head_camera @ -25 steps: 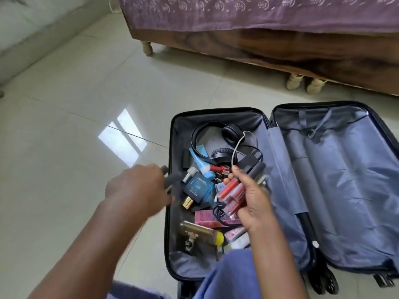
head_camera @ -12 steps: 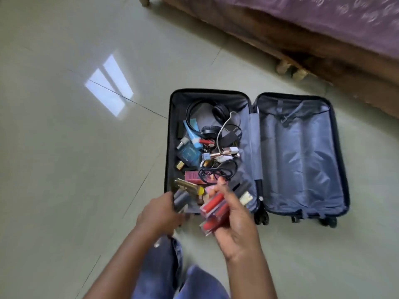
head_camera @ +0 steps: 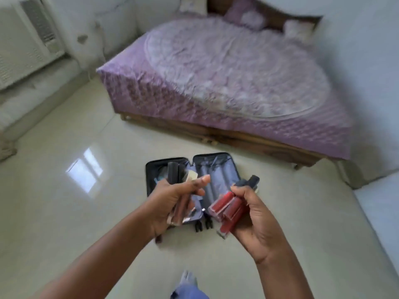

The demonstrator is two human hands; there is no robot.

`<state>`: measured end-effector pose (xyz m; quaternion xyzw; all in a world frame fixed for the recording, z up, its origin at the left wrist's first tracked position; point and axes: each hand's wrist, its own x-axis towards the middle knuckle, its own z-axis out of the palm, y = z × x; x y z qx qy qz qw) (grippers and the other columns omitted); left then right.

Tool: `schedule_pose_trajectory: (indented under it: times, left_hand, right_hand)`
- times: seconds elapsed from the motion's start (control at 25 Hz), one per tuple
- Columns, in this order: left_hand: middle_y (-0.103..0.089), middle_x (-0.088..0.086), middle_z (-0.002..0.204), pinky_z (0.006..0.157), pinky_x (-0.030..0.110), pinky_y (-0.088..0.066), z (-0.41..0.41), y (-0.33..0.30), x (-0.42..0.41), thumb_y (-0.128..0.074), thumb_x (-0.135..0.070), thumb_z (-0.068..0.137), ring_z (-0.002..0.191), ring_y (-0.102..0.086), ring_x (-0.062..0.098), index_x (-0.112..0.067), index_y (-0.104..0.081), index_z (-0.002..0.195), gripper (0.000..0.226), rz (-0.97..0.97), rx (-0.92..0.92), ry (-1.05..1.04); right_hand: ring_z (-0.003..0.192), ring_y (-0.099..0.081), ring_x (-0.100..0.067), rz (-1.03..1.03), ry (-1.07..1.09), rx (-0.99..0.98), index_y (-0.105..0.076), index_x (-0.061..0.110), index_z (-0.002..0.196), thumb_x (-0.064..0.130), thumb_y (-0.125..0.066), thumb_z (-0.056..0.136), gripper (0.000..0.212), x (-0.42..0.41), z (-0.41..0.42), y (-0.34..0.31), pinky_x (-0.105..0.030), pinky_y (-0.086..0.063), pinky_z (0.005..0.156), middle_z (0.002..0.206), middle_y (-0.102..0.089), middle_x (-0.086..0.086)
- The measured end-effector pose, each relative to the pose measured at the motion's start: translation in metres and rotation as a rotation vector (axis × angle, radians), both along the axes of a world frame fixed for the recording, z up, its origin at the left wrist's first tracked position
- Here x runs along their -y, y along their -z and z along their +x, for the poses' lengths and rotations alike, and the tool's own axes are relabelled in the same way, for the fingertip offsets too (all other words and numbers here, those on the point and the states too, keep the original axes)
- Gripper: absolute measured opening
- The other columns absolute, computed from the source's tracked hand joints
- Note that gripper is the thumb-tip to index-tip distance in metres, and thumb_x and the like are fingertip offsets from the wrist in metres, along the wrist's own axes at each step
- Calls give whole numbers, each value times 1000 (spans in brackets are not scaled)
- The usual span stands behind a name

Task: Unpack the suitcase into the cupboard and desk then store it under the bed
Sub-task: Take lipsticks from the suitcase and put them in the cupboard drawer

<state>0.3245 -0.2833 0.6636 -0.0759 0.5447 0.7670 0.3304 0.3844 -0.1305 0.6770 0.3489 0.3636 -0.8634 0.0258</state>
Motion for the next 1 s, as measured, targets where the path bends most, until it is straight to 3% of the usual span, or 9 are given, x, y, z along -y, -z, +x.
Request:
schedule_pose_trajectory:
  times: [0.12, 0.2, 0.36, 0.48, 0.56, 0.68, 0.88, 1.0]
  left_hand:
    - [-55, 1, 46, 36, 19, -40, 62, -50, -16, -80, -28, 59, 34, -47, 9, -7, -61, 69, 30, -16, -161, 177]
    - [-55, -1, 45, 40, 23, -41, 117, -76, -37, -82, -31, 54, 36, -48, 11, -4, -62, 76, 40, -44, -274, 397]
    - [-71, 4, 71, 49, 24, -46, 230, -115, -70, -84, -26, 50, 47, -55, 11, -5, -72, 87, 45, -15, -450, 755]
    - [-67, 6, 70, 45, 21, -44, 315, -122, -93, -88, -23, 48, 45, -51, 12, -2, -72, 88, 48, 42, -494, 1011]
    - [-64, 4, 65, 45, 21, -43, 382, -122, -107, -91, -21, 48, 44, -50, 12, -3, -73, 87, 46, 83, -467, 1198]
    - [-62, 3, 62, 42, 21, -42, 481, -120, -138, -84, -32, 60, 41, -48, 12, -9, -67, 85, 37, 139, -286, 1305]
    - [-61, 8, 67, 50, 23, -50, 631, -111, -205, -58, -39, 83, 50, -60, 17, -7, -59, 89, 32, 260, 381, 1342]
    - [-67, 15, 79, 60, 35, -58, 694, -105, -236, -51, -34, 92, 64, -68, 26, -2, -60, 97, 33, 298, 532, 1318]
  right_hand:
    - [54, -58, -15, 14, 202, -59, -58, 13, 75, 11, -67, 66, 13, 4, 96, -40, -39, -50, 67, 65, -56, -5]
    - [52, -57, -17, 77, 342, -90, -60, 10, 77, 14, -70, 66, 16, 1, 170, -62, -32, -50, 53, 63, -57, -7]
    - [54, -55, -16, 280, 562, -141, -66, 0, 96, 10, -77, 62, 36, -2, 316, -102, -25, -49, 46, 69, -62, -11]
    - [53, -54, -15, 401, 731, -169, -72, 11, 73, 10, -78, 58, 17, 7, 421, -120, -25, -50, 48, 62, -59, -7]
    - [53, -55, -16, 430, 812, -176, -70, 11, 72, 12, -80, 55, 19, 12, 492, -125, -25, -50, 49, 63, -59, -7]
    - [54, -59, -15, 430, 982, -129, -68, 8, 79, 16, -76, 58, 24, 9, 593, -128, -24, -51, 49, 65, -63, -7]
    - [61, -68, -18, 279, 1276, -187, -64, 6, 93, 15, -71, 65, 30, -26, 749, -123, -24, -55, 49, 80, -70, -12]
    - [52, -64, -15, 349, 1294, -41, -66, 6, 82, 15, -73, 65, 21, -48, 803, -119, -24, -54, 48, 69, -68, -9]
